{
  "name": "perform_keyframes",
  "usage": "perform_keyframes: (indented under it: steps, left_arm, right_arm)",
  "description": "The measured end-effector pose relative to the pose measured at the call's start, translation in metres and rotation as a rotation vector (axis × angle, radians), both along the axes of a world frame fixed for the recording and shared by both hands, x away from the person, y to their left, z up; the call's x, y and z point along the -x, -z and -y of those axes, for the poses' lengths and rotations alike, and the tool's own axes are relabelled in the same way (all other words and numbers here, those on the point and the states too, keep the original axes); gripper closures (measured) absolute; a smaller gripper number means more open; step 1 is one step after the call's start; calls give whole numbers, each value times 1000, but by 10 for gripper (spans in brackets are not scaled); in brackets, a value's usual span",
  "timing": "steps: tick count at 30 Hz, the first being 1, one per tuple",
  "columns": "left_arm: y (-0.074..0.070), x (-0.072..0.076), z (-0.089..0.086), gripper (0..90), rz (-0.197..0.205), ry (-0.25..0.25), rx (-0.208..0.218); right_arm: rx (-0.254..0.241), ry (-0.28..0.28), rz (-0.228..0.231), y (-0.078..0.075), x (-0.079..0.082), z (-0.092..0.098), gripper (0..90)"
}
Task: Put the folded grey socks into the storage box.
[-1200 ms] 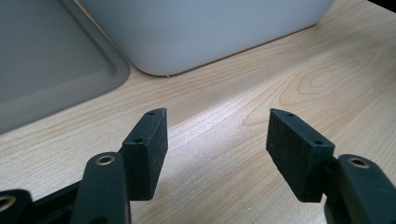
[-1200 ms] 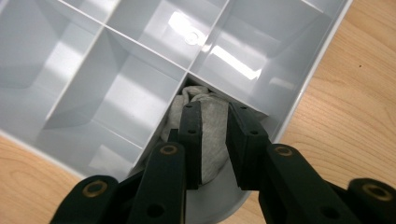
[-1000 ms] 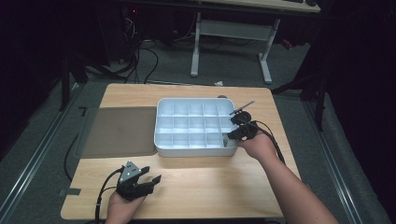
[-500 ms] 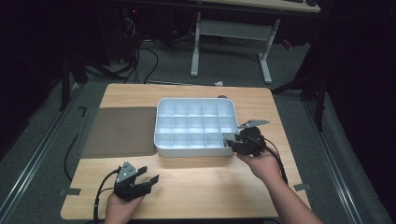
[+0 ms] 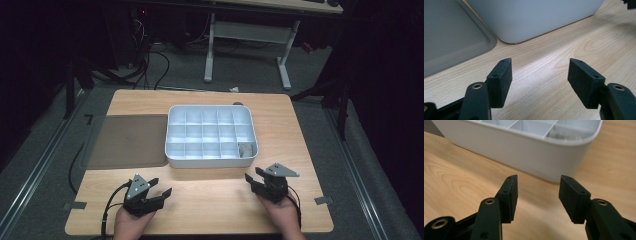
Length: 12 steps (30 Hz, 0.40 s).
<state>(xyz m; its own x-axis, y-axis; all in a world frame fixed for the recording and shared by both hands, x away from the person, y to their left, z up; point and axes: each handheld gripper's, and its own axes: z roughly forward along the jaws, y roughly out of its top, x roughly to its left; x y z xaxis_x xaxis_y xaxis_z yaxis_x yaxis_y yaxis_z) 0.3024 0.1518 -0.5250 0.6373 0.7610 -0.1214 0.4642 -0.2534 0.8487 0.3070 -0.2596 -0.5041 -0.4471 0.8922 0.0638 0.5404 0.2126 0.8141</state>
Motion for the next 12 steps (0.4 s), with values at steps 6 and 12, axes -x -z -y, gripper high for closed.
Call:
perform_keyframes:
  steps: [6,12]
  left_arm:
    - [6,-1,6,363,-12,-4,-47]
    - [5,-4,10,337,-13,-18,-93]
  right_arm:
    - [5,-15,49,12,16,-1,482]
    - [-18,10,39,16,18,11,437]
